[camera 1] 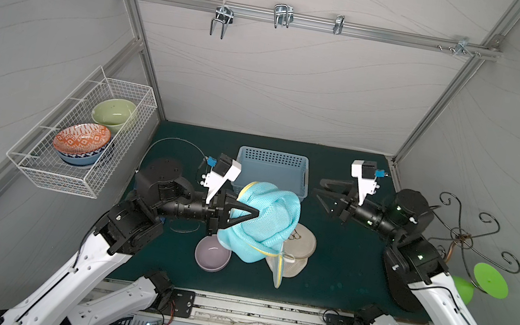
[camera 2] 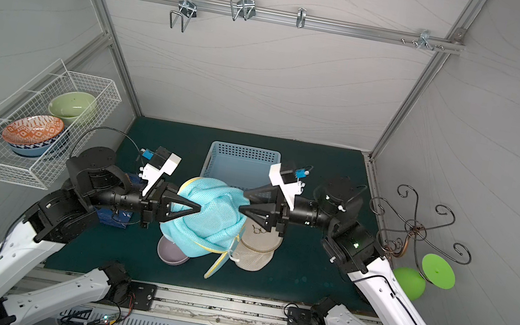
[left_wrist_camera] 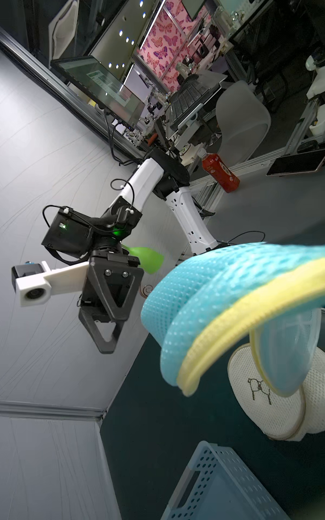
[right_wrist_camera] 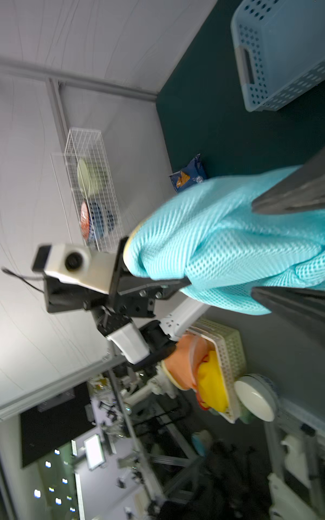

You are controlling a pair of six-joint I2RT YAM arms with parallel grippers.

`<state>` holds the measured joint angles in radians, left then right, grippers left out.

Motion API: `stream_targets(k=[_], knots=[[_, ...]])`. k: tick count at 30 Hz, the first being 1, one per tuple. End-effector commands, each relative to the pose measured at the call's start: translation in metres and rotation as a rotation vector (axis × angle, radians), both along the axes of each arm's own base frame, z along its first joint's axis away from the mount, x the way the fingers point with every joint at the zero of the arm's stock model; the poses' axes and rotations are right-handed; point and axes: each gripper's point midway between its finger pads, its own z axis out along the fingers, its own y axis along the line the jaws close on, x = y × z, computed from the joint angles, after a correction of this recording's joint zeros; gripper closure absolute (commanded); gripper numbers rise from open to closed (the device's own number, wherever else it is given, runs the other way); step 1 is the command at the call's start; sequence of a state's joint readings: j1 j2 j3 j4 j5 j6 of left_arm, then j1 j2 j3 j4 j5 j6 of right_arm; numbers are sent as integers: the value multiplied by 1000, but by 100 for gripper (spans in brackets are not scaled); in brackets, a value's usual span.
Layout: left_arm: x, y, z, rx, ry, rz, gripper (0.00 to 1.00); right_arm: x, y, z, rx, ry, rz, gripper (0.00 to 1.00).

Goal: Turn the laundry bag inside out
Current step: Turn over the laundry bag.

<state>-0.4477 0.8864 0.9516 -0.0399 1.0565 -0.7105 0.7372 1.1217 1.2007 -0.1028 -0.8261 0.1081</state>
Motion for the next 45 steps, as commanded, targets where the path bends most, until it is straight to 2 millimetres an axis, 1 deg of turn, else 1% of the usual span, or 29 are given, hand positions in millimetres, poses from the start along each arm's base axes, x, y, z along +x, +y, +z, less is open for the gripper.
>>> stream_targets(k=[1,2,3,4,5,6,7,8,11,13,14,17,19,21,23,24,27,28,30,32,33,36,38,39,40,41,43,44,45], knots=[[-16,3,28,-37,-121,-40,100,-1,-11,7,26,18,-8,44],[-16,4,28,-32,-121,-31,100,-2,-14,8,29,14,-8,44],[-17,4,28,-25,-132,-36,100,-4,-17,10,34,8,-4,46],[-17,4,29,-23,-129,-34,100,-5,-18,10,35,7,-11,52],[-19,4,30,-29,-132,-46,100,-6,-20,11,37,6,-8,64],[-21,3,32,-38,-136,-59,100,-7,-20,11,38,6,-4,80],[-22,3,34,-46,-138,-68,100,-7,-21,13,42,12,2,93],[-23,3,34,-46,-145,-79,100,-7,-22,16,51,18,10,100],[-32,3,34,-45,-160,-126,100,-7,-29,33,101,11,8,100],[-42,2,35,-52,-175,-179,100,-8,-33,48,127,7,23,100],[-48,1,35,-55,-187,-208,100,-5,-33,53,128,9,13,100],[-67,-2,39,-65,-219,-284,100,11,-31,58,109,55,-30,100],[-78,-4,42,-77,-228,-334,100,26,-29,52,81,80,-91,100],[-80,-5,35,-49,-216,-329,100,27,-31,54,87,78,-106,100],[-84,-4,28,-33,-220,-352,100,26,-36,61,109,62,-140,100],[-82,-4,26,-37,-215,-344,100,27,-38,64,114,53,-151,100],[-89,-2,43,-135,-245,-378,100,42,-33,51,72,100,-180,100],[-93,-1,50,-155,-258,-391,100,50,-32,45,60,123,-214,100],[-102,0,59,-170,-292,-411,100,60,-31,37,42,140,-250,100],[-112,3,71,-194,-349,-413,100,68,-24,20,-22,180,-268,100],[-115,5,80,-216,-380,-405,100,64,-17,12,-44,197,-230,100],[-119,12,103,-267,-461,-349,100,37,7,-9,-82,189,-121,100],[-116,12,114,-286,-492,-304,100,26,15,-22,-71,231,-50,100],[-111,12,119,-292,-503,-272,100,19,17,-22,-29,242,2,100],[-106,10,121,-289,-510,-246,100,14,18,-28,8,260,36,100],[-99,8,120,-281,-505,-214,100,9,16,-27,45,265,66,100],[-84,3,111,-236,-498,-159,100,-7,11,-22,110,241,139,100],[-77,1,106,-215,-487,-136,100,-12,9,-20,116,236,150,100],[-66,0,98,-181,-477,-91,100,-14,7,-20,117,227,145,100]])
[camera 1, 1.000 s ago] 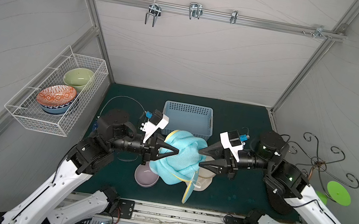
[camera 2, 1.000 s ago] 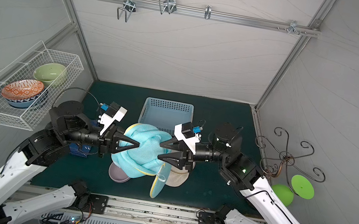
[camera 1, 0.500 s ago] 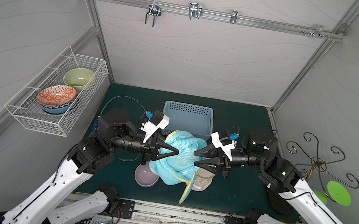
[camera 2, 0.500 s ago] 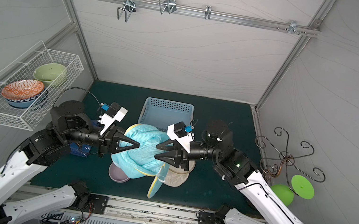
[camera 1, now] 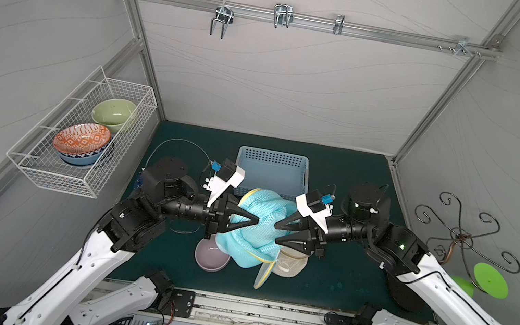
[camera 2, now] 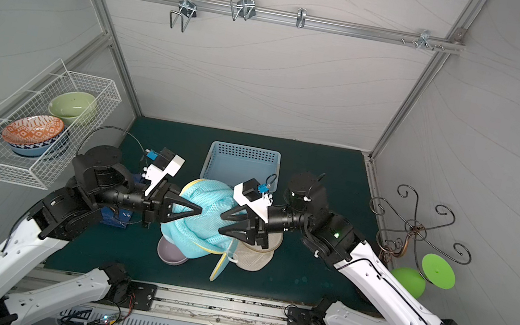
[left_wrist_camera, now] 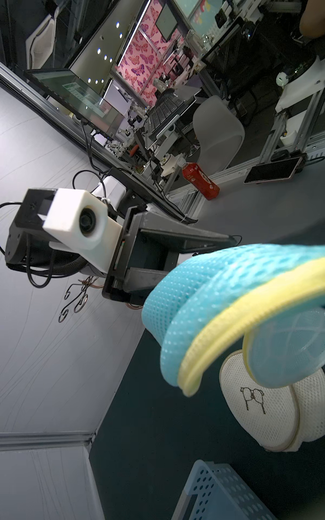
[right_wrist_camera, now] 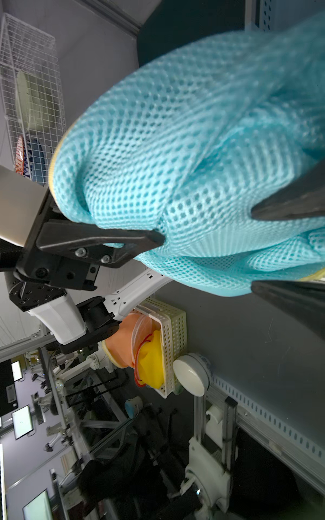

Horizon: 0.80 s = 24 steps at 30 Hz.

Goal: Turn the laundry bag inside out
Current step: Turn over the laundry bag.

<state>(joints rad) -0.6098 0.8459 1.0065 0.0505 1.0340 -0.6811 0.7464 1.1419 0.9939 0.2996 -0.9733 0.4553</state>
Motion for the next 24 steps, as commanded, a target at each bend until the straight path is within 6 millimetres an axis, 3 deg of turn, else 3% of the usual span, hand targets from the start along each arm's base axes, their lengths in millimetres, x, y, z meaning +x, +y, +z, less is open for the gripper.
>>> stream_targets(k=[1,3,5,8,13,15,17,19,21,24], knots=[[-7,13,47,-96,-271,78,100,-1,-5,2,39,-1,-23,100],[11,16,42,-78,-264,171,100,-9,-3,-10,-9,-21,-28,89],[9,15,41,-73,-281,155,100,-15,2,-21,-53,-18,-16,68],[13,14,26,24,-256,160,100,15,-13,-23,-120,-28,-248,58],[13,24,10,105,-244,225,100,74,-72,-10,-174,-36,-651,37],[12,28,3,133,-249,243,100,81,-92,3,-138,-51,-722,36],[8,28,-2,142,-251,224,100,61,-92,25,-67,-126,-645,40],[3,26,0,124,-255,191,100,25,-79,40,-6,-177,-420,42],[-1,24,0,119,-261,157,100,-6,-65,42,5,-192,-212,47],[-6,24,0,115,-274,128,100,-47,-48,35,-21,-295,-59,51]])
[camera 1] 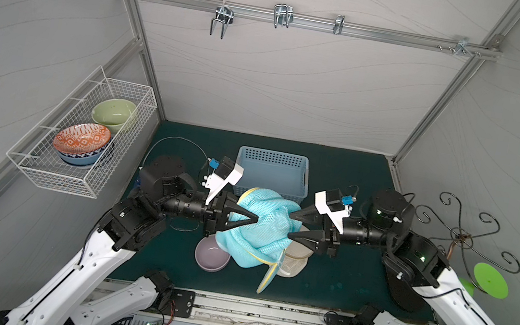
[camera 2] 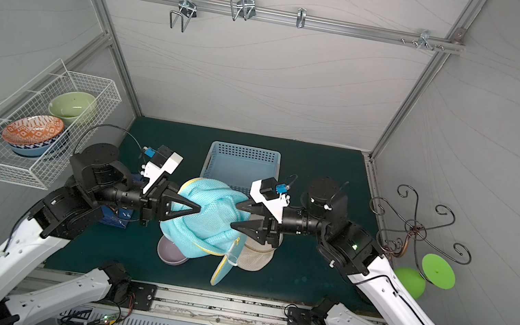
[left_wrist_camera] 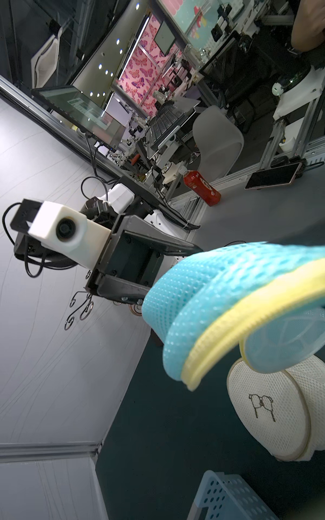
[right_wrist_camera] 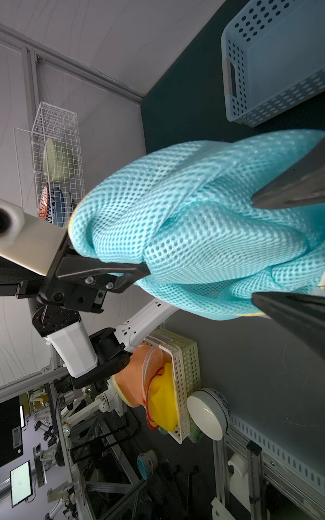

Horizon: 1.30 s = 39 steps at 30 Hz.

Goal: Turn the laundry bag inside out
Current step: Turn over the laundry bag.

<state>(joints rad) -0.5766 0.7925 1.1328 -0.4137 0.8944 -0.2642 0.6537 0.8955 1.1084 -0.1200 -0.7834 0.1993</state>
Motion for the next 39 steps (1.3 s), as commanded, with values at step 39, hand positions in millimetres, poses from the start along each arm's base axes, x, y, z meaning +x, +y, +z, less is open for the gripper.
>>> stream_targets(k=[39], knots=[[-12,-1,23,-79,-65,-131,100,-34,38,-44,-207,-114,164,50]])
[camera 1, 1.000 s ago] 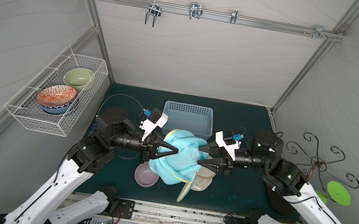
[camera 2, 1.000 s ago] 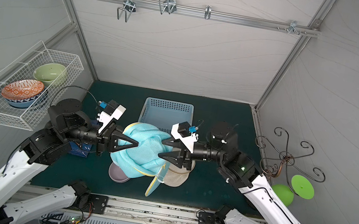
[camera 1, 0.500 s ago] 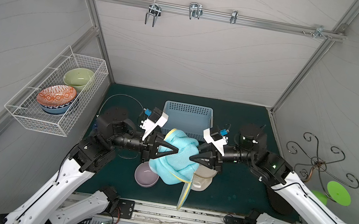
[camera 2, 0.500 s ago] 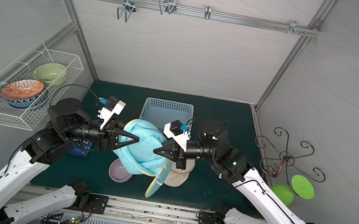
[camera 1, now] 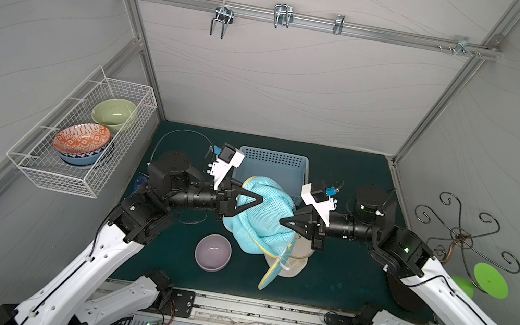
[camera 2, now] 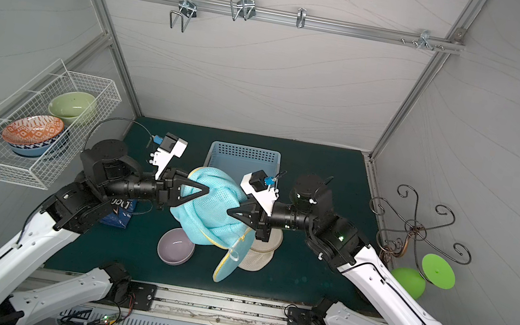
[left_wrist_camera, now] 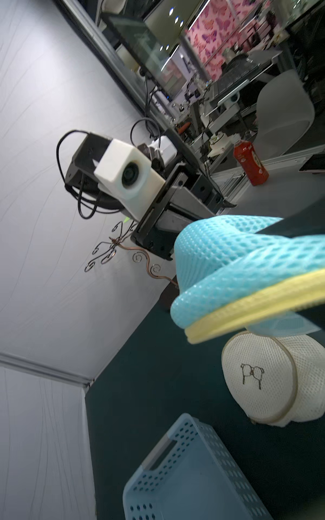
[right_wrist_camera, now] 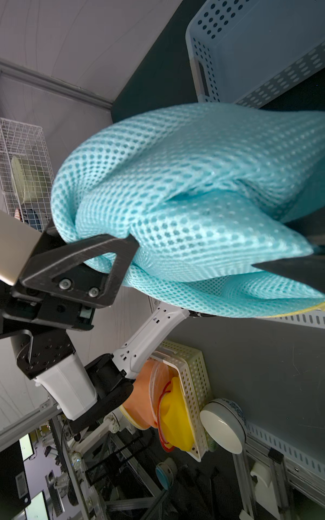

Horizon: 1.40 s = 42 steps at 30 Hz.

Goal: Turn the laundry bag inside out
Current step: Turn over the laundry bag.

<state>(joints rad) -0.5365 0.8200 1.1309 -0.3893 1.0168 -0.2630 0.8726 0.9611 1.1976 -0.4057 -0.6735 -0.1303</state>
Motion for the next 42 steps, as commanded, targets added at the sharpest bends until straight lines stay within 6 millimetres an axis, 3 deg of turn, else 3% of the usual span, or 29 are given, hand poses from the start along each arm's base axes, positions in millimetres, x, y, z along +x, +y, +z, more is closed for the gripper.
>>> stream_targets(k=[1,5,7,8,9,11,12,16,20,22,24,30,38,42], knots=[[-9,1,22,-70,-77,-51,100,4,13,-7,-17,47,39,49],[-8,0,18,-64,-63,-53,100,-6,23,4,14,42,107,54],[-5,-1,16,-59,-57,-45,100,-10,24,10,35,40,126,74],[-3,-2,15,-59,-48,-38,100,-11,23,12,41,39,129,92],[1,-2,13,-54,-40,-24,100,-11,23,13,45,36,121,100],[16,-2,10,-37,-11,62,100,-7,20,13,50,26,82,100],[25,0,8,-24,10,115,88,-4,18,13,46,24,52,100],[60,8,4,-35,119,285,69,1,11,9,35,15,-12,100],[85,13,-6,-19,166,409,75,6,9,6,23,19,-58,100],[101,20,-21,48,188,506,78,9,6,8,30,21,-85,100],[112,29,-37,122,194,587,76,11,2,11,35,11,-118,100],[129,41,-57,212,202,694,62,23,8,9,-1,19,-209,100],[148,72,-84,390,168,920,64,39,30,0,-102,-125,-373,100],[145,73,-86,416,111,949,61,61,37,-10,-209,-235,-515,100]])
